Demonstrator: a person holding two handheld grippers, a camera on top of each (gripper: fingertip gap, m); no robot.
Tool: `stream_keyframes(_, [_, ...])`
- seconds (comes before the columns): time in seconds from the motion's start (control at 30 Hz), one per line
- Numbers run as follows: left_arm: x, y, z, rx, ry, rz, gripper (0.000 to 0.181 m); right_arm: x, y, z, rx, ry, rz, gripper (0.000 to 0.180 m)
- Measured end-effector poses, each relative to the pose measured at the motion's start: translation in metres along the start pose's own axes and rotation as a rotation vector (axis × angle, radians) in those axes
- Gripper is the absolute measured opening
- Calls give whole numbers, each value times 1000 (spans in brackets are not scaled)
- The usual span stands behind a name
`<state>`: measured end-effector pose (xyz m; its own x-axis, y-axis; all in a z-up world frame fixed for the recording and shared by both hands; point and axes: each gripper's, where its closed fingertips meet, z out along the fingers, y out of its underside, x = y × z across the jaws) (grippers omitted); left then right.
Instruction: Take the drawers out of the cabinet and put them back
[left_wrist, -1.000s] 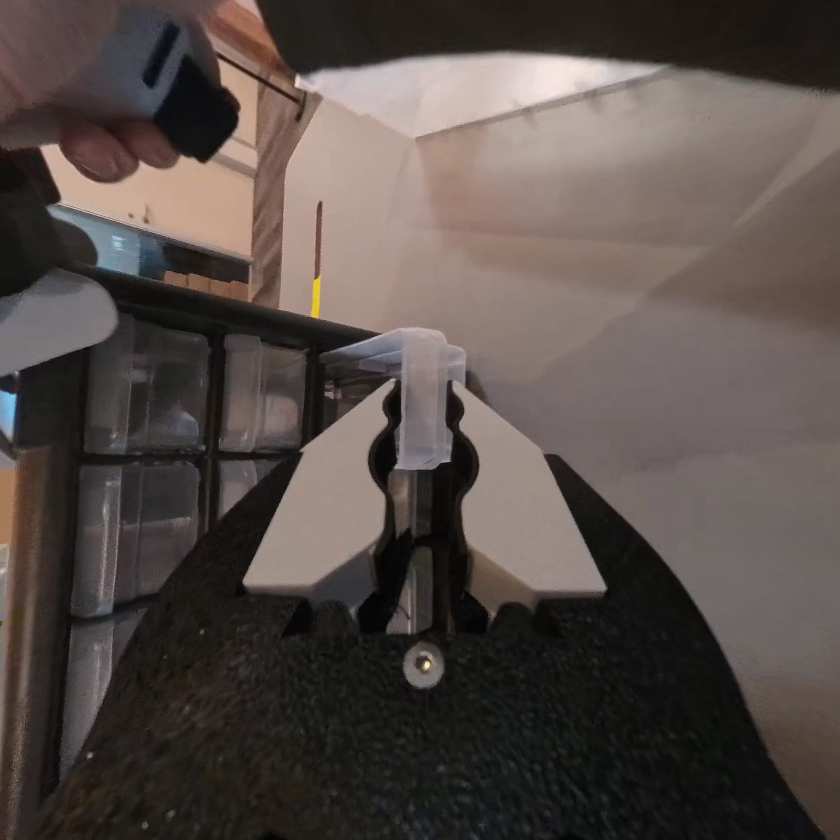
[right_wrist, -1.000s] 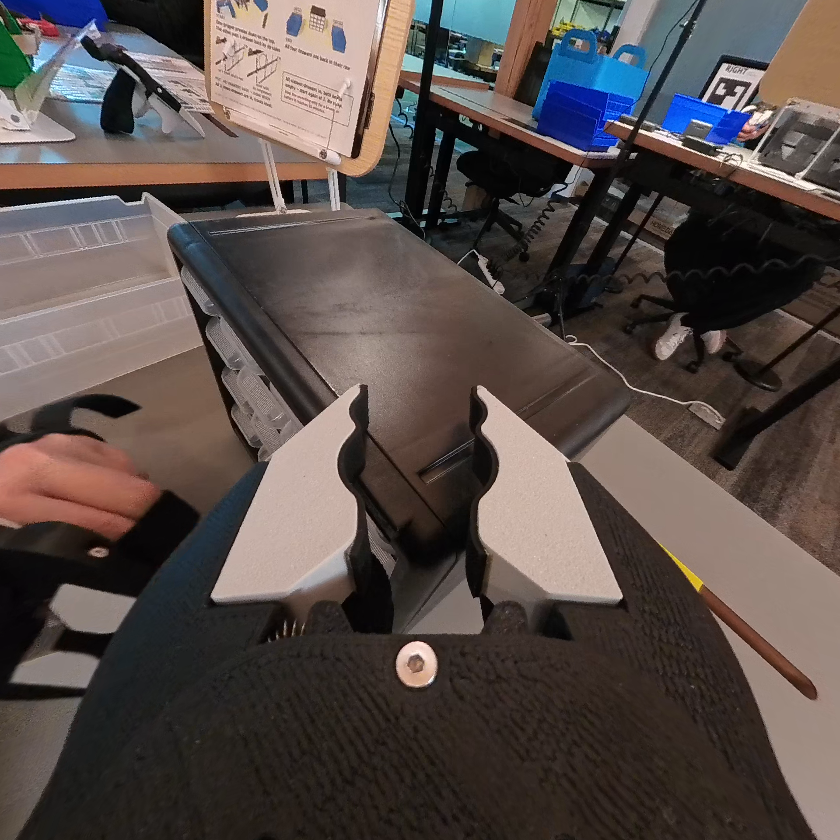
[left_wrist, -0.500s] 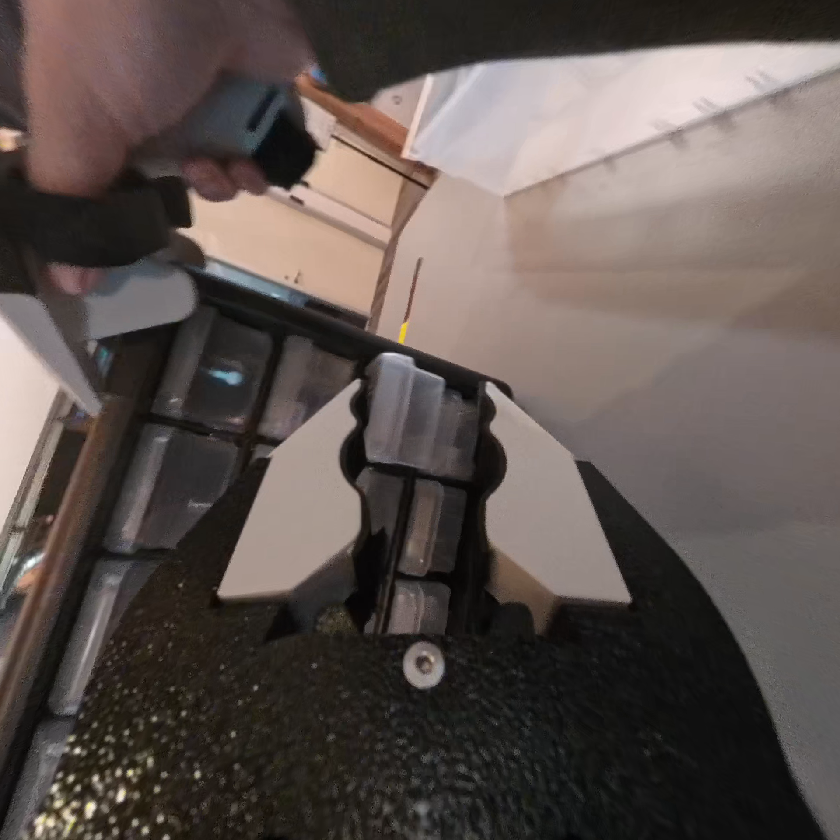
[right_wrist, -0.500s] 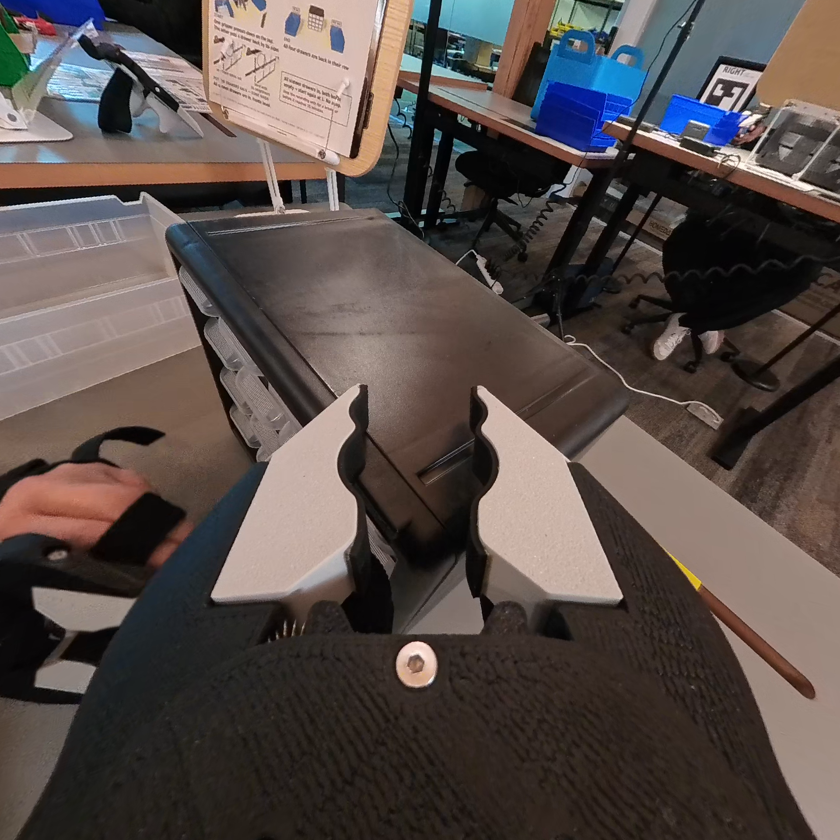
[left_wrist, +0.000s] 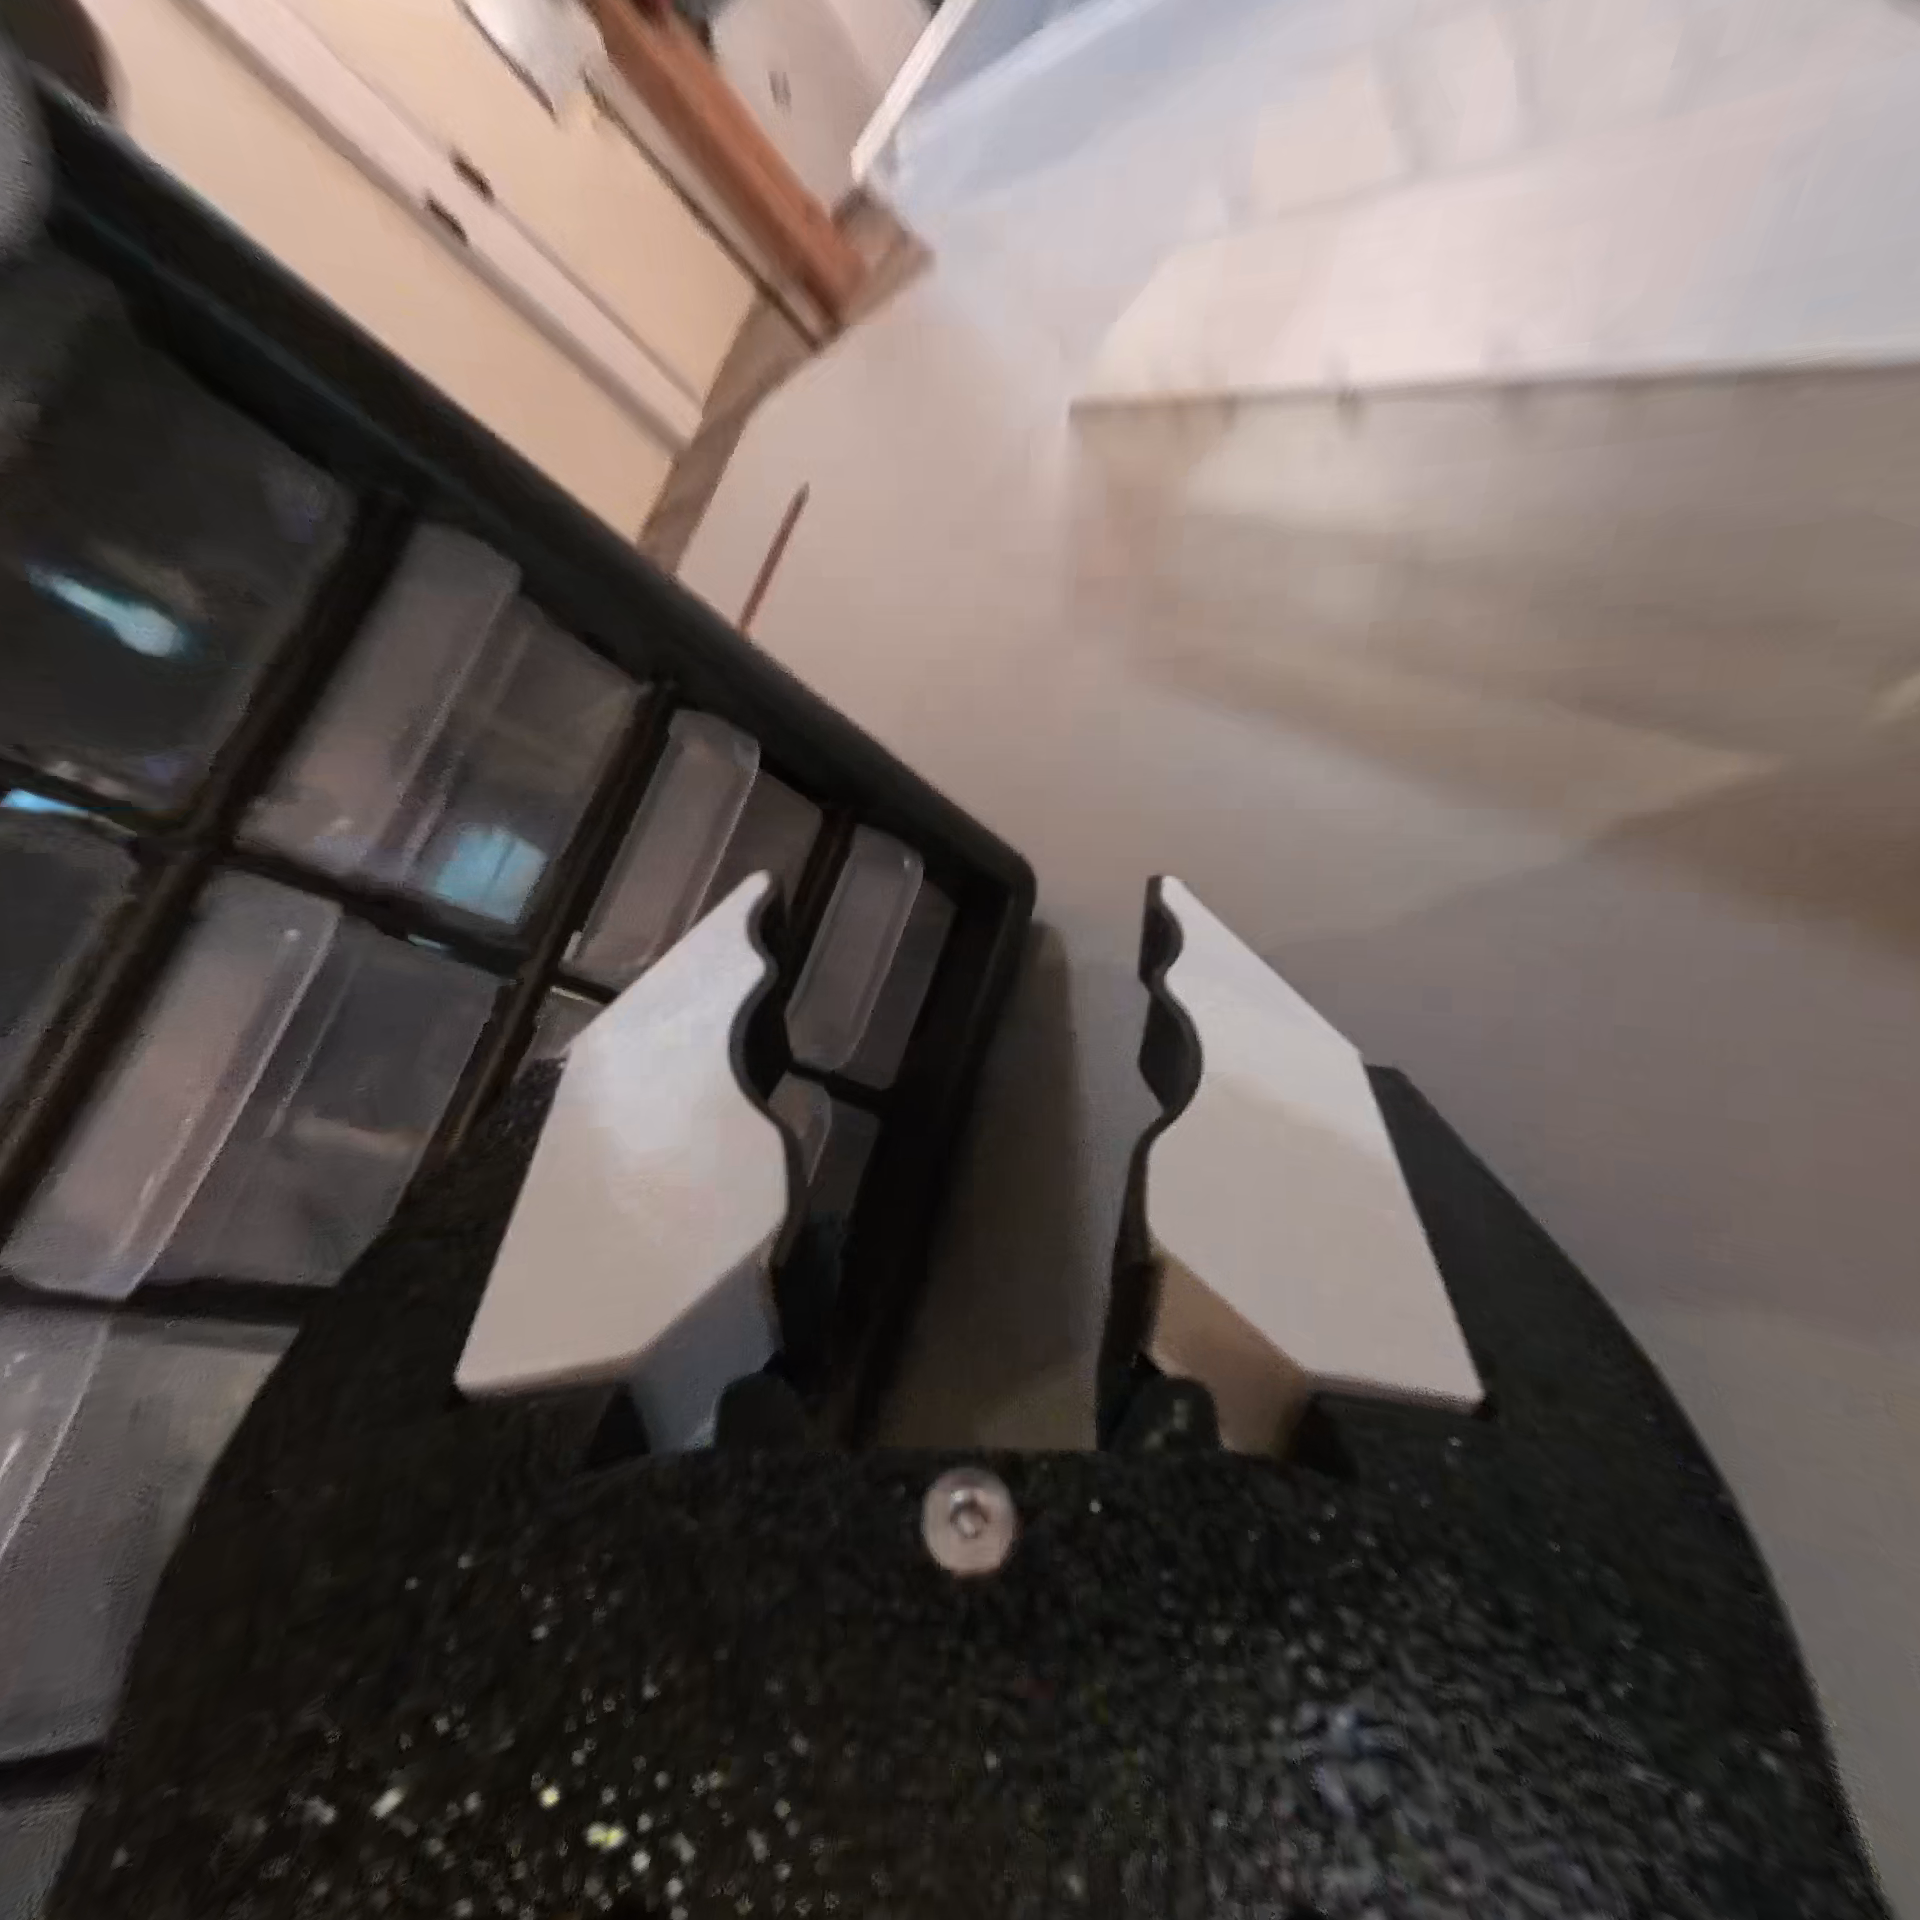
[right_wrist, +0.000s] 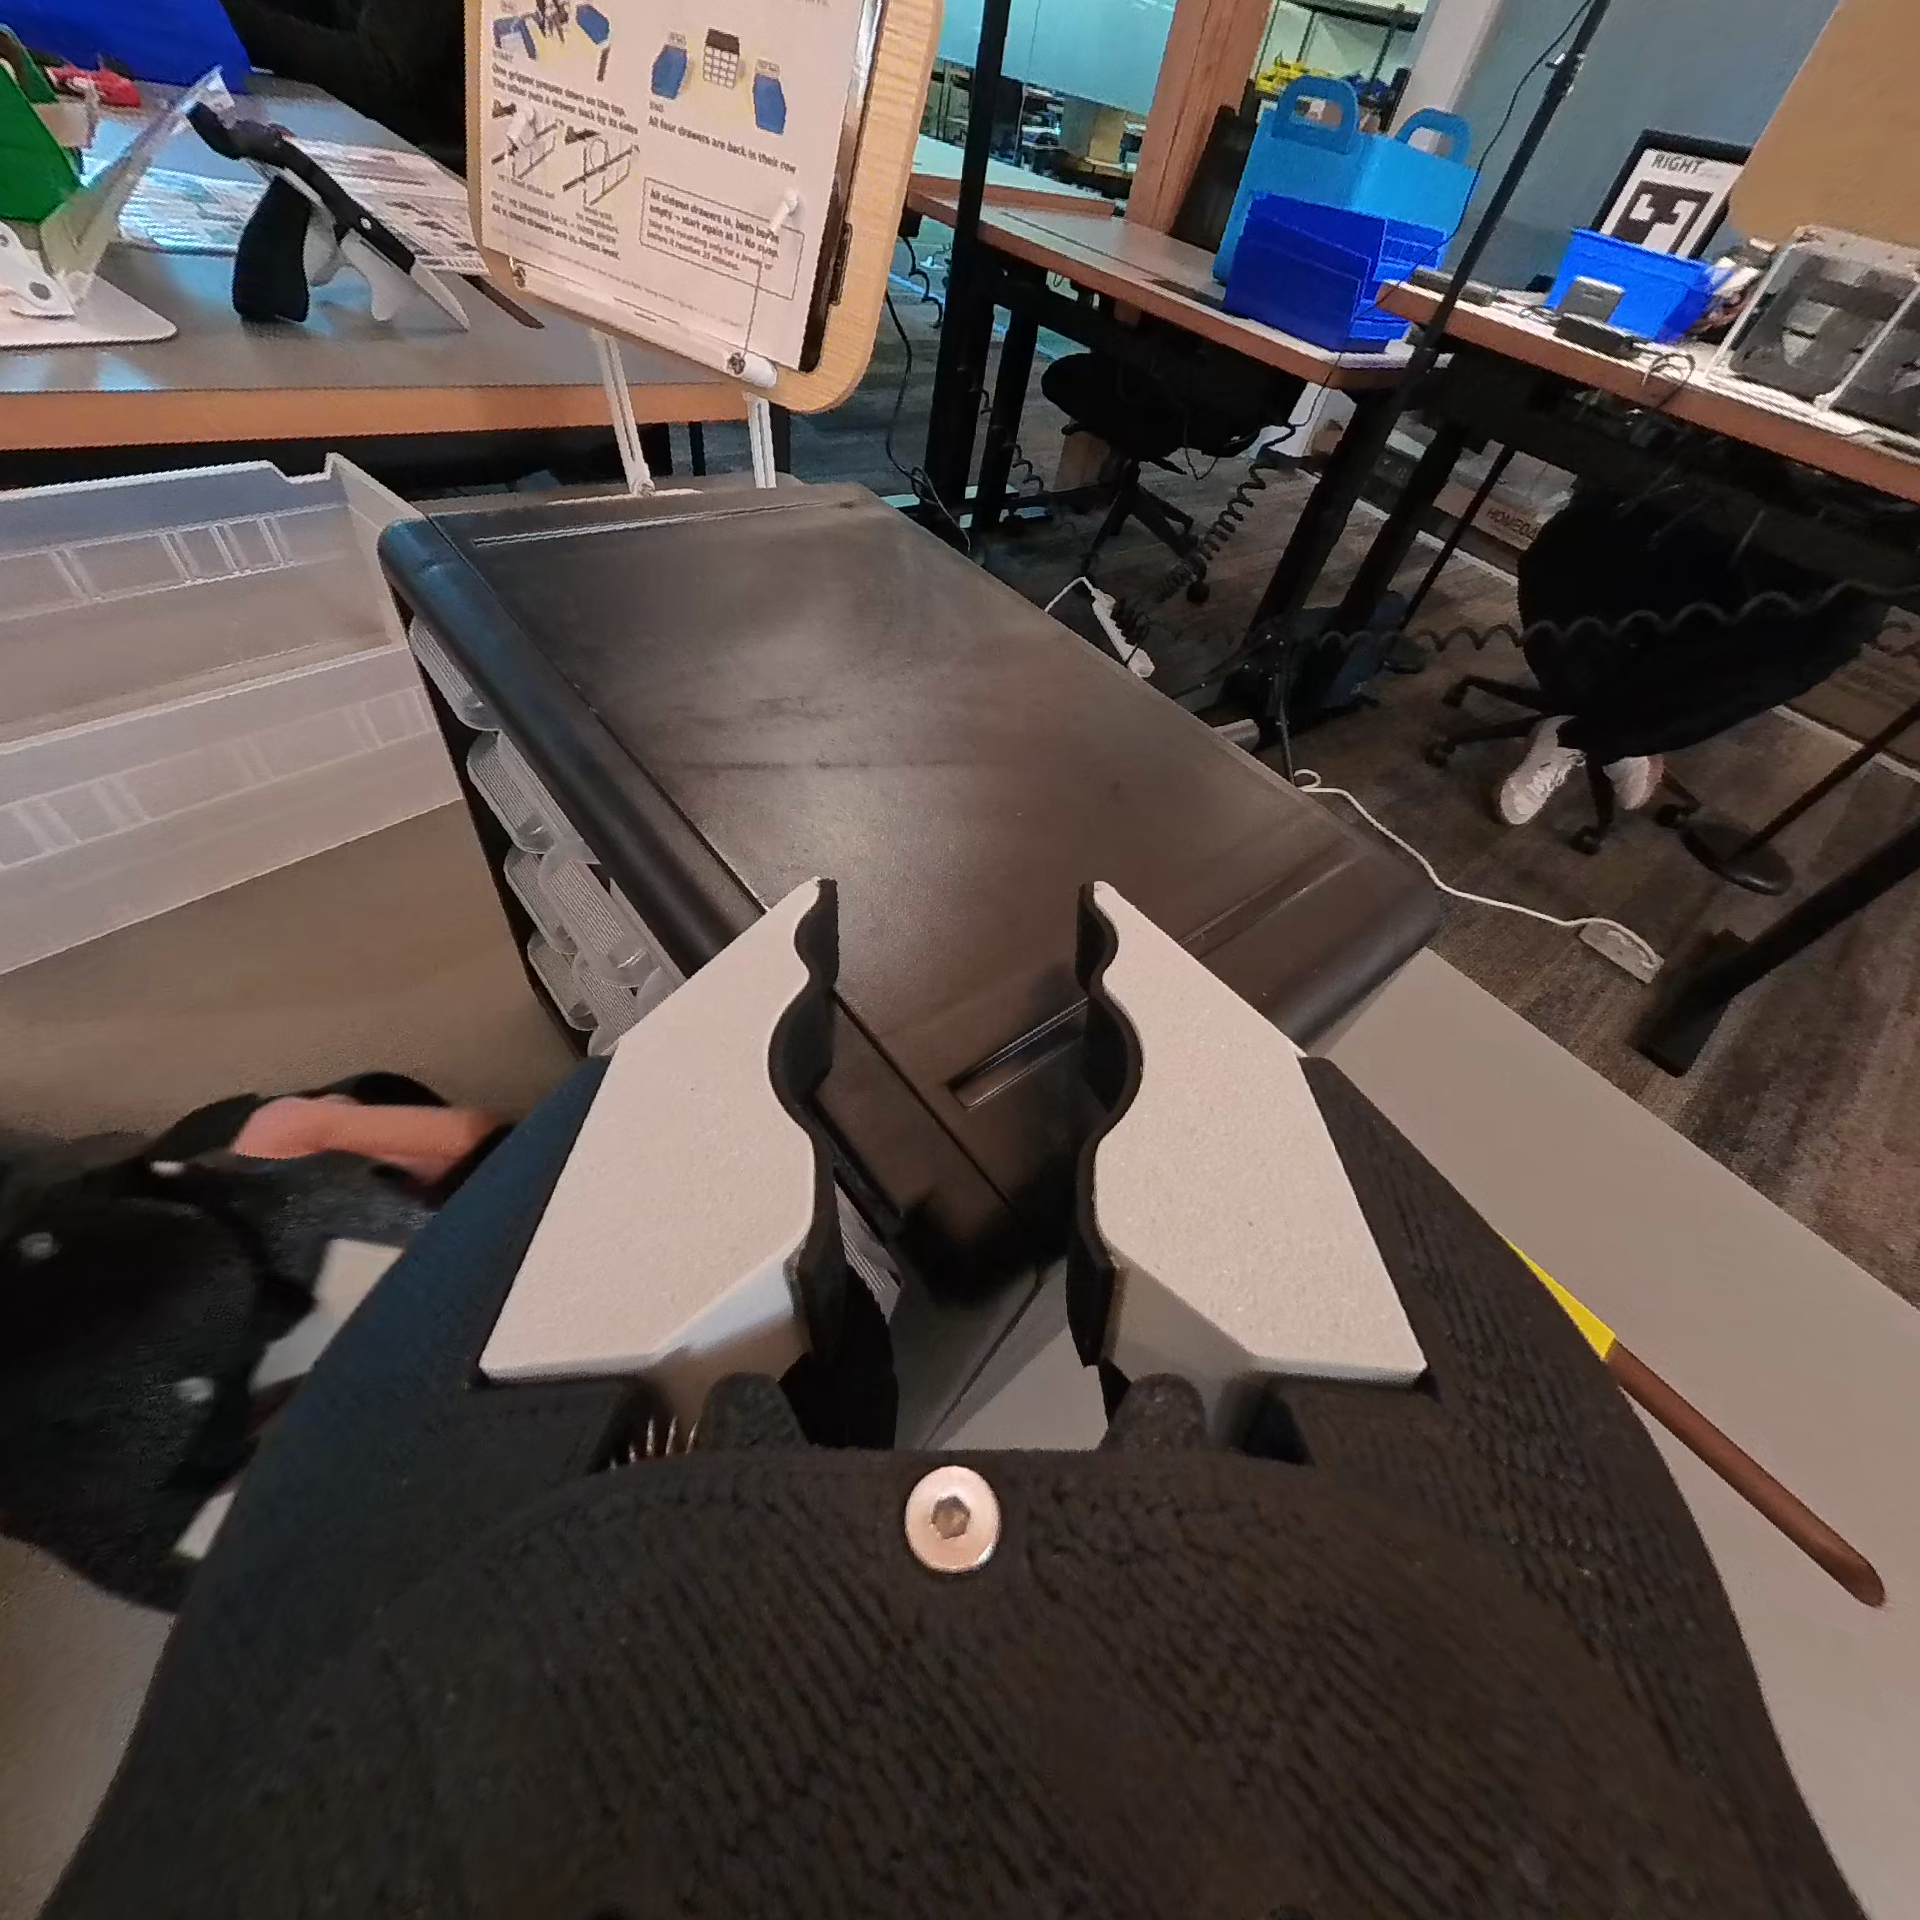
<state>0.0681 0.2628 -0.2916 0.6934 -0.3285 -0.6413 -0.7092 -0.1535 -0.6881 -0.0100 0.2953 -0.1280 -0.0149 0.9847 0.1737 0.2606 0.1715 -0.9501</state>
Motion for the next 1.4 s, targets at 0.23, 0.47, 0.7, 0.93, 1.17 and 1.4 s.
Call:
stream_keyframes(0.23, [-5, -20, -64, 363, -208, 109, 64, 1, 1, 0, -12, 9, 16, 46])
stream_keyframes(0.47, [-52, -6, -108, 503, -324, -160, 68, 5, -2, 4, -40, 96, -15, 53])
stream_keyframes(0.7, [-101, 12, -140, 537, -545, -205, 84, -8, -64, -21, 241, 387, -273, 58])
stream_keyframes(0.93, [-142, 48, -164, 530, -666, -377, 88, -43, -44, -43, 423, 582, -350, 53])
stream_keyframes(1.17, [-161, 84, -172, 513, -688, -542, 82, -105, 39, -6, 408, 551, -374, 52])
stream_keyframes(1.4, [-161, 98, -171, 583, -568, -684, 66, -160, 72, 76, 143, 421, -811, 42])
